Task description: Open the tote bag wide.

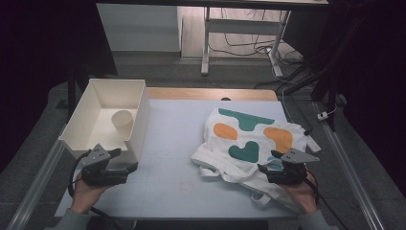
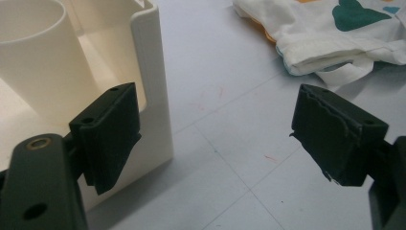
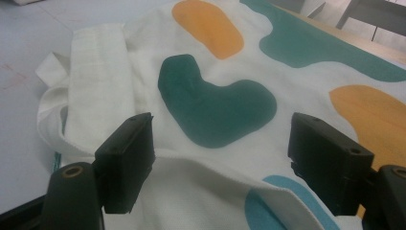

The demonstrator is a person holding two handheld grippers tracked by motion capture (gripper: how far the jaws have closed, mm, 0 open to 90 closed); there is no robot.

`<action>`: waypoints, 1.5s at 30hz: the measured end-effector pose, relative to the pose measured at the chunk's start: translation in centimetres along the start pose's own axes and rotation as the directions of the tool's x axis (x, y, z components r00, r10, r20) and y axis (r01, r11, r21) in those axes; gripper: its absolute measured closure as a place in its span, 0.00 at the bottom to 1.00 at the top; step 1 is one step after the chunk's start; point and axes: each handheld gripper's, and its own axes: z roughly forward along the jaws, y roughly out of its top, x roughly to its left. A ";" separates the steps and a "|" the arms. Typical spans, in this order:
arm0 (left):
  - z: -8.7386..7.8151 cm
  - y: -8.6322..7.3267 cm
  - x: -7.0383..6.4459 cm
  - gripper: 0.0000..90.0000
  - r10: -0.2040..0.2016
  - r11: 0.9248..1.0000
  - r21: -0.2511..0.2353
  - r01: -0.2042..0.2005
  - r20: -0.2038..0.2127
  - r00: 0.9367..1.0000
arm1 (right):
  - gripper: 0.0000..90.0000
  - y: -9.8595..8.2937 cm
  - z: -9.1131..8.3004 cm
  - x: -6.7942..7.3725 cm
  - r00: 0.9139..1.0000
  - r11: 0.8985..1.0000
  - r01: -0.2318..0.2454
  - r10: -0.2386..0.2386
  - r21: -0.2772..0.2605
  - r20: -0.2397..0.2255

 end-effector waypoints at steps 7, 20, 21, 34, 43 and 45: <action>-0.1 0.0 0.0 0.20 -0.005 1.000 -0.005 0.005 0.012 1.000 | 0.28 -0.1 0.1 -0.1 1.000 1.000 0.002 -0.002 0.004 0.001; -0.7 0.0 -0.3 0.20 0.057 0.998 0.013 -0.057 -0.007 0.998 | 0.30 1.1 0.6 -0.2 1.000 0.999 0.001 -0.002 -0.052 -0.026; -0.7 -0.1 -0.4 0.20 0.062 0.998 0.014 -0.062 -0.011 0.998 | 0.30 1.2 0.5 -0.2 0.999 0.998 -0.005 0.003 -0.061 -0.033; -1.2 0.6 -2.1 0.21 0.083 0.997 0.000 -0.083 0.050 0.995 | 0.32 1.5 -0.5 0.4 1.000 0.995 -0.014 0.011 -0.096 -0.027; -0.7 2.3 -5.0 0.21 0.162 0.987 -0.024 -0.161 0.110 0.981 | 0.31 1.4 -0.2 0.4 0.999 0.996 -0.013 0.010 -0.085 -0.038; -0.1 2.6 -5.4 0.21 0.172 0.985 -0.018 -0.171 0.127 0.977 | 0.31 1.4 -0.2 0.4 0.999 0.996 -0.015 0.011 -0.083 -0.039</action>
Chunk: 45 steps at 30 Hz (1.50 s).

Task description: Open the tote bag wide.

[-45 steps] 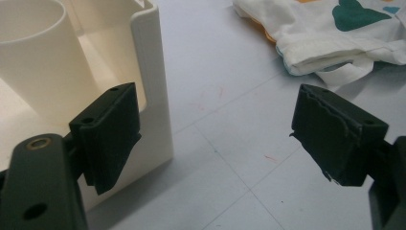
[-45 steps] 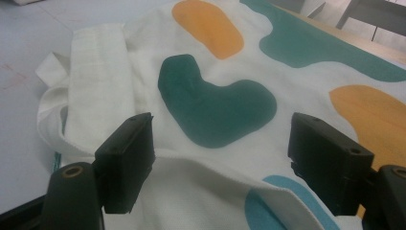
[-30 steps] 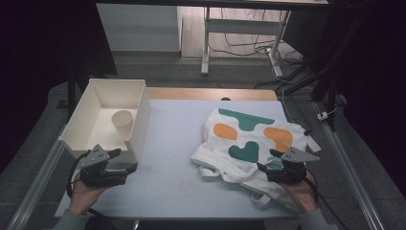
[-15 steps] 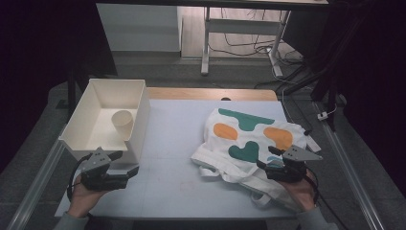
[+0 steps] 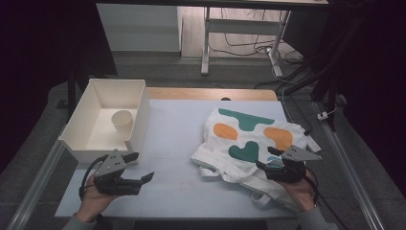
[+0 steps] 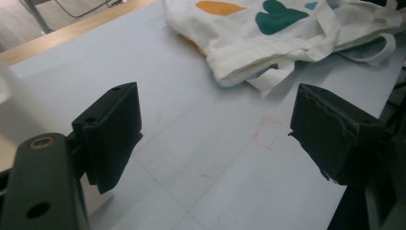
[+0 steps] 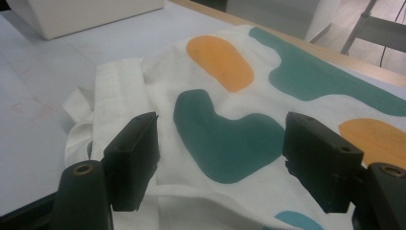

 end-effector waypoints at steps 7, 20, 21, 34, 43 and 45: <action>2.6 1.0 -0.8 0.21 0.031 0.999 0.036 -0.033 0.055 0.998 | 0.31 -0.1 0.3 0.2 1.000 1.000 0.005 -0.005 0.006 -0.012; 7.0 3.1 -1.1 0.21 0.057 0.995 0.073 -0.066 0.115 0.992 | 0.31 0.0 0.6 0.4 1.000 1.000 0.010 -0.010 0.008 -0.021; 7.3 3.2 -1.0 0.21 0.059 0.995 0.074 -0.069 0.118 0.991 | 0.31 0.0 0.6 0.4 1.000 1.000 0.012 -0.012 0.007 -0.022; 11.3 4.6 -0.4 0.22 0.075 0.989 0.118 -0.090 0.125 0.989 | 0.31 0.1 0.8 0.8 0.999 0.999 0.034 -0.034 0.007 -0.018; 13.9 6.0 -1.1 0.22 0.107 0.981 0.143 -0.130 0.159 0.982 | 0.31 0.4 1.1 1.3 0.998 0.999 0.045 -0.045 0.003 -0.035; 14.4 6.2 -1.2 0.22 0.110 0.980 0.145 -0.134 0.165 0.980 | 0.31 0.4 1.1 1.4 0.998 0.999 0.047 -0.047 0.003 -0.034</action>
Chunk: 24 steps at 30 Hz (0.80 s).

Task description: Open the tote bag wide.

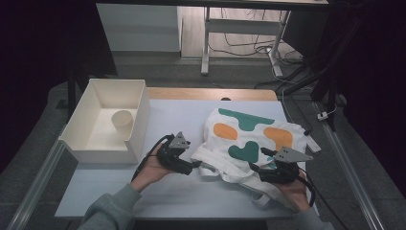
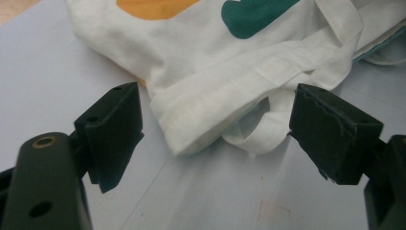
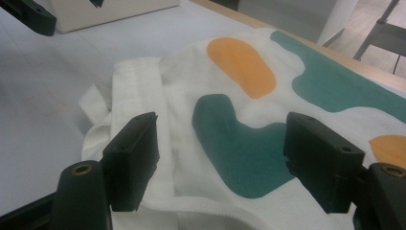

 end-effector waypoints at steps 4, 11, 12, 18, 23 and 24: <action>1.2 0.6 0.0 0.22 0.007 1.000 0.015 -0.007 0.012 1.000 | 0.31 0.0 0.1 0.1 1.000 1.000 0.000 0.000 -0.001 0.001; 3.1 0.7 0.2 0.23 0.019 0.998 0.067 -0.021 0.035 0.999 | 0.30 -0.1 0.3 0.2 1.000 1.000 0.003 -0.003 0.009 -0.007; 3.3 0.7 0.3 0.23 0.019 0.997 0.074 -0.021 0.037 0.999 | 0.30 -0.1 0.4 0.2 1.000 1.000 0.002 -0.002 0.009 -0.006; 4.0 0.4 0.5 0.28 0.037 0.993 0.107 -0.040 0.037 0.999 | 0.29 -0.2 0.6 0.3 1.000 1.000 0.001 -0.001 0.019 -0.009; 5.0 0.0 0.6 0.31 0.046 0.989 0.136 -0.050 0.034 0.998 | 0.29 -0.3 0.7 0.4 1.000 1.000 0.005 -0.004 0.028 -0.014; 5.2 0.0 0.5 0.32 0.054 0.988 0.142 -0.058 0.035 0.998 | 0.29 -0.3 0.8 0.4 1.000 1.000 0.005 -0.005 0.029 -0.015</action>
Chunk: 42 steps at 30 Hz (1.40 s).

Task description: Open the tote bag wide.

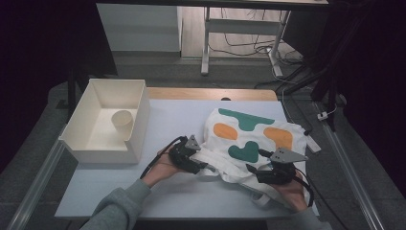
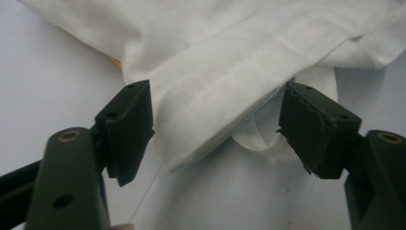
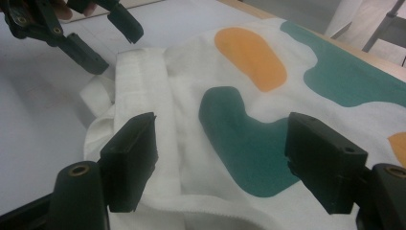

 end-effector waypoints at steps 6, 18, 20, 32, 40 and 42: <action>0.5 -0.1 -0.1 0.37 0.008 1.000 0.011 -0.008 -0.017 1.000 | 0.29 -0.1 0.1 0.0 1.000 1.000 0.001 -0.001 0.004 -0.001; 1.2 -0.4 -0.2 0.45 0.046 0.998 0.038 -0.043 -0.059 0.997 | 0.29 -0.1 0.3 0.1 1.000 1.000 0.005 -0.005 0.011 -0.005; 1.3 -0.4 -0.2 0.45 0.050 0.998 0.041 -0.047 -0.063 0.997 | 0.29 -0.1 0.3 0.2 1.000 1.000 0.006 -0.006 0.013 -0.007; 1.6 -0.7 0.3 0.70 0.053 0.998 0.046 -0.048 -0.104 0.993 | 0.29 -0.2 0.5 0.2 1.000 1.000 0.007 -0.007 0.030 -0.007; 2.3 -1.3 1.9 0.40 -0.078 0.992 0.089 0.084 -0.067 0.995 | 0.29 -0.3 0.6 0.2 1.000 0.999 0.008 -0.008 0.036 -0.009; 2.5 -1.5 2.6 0.41 -0.128 0.988 0.084 0.128 -0.005 0.992 | 0.29 -0.3 0.6 0.1 1.000 0.999 0.008 -0.008 0.037 -0.010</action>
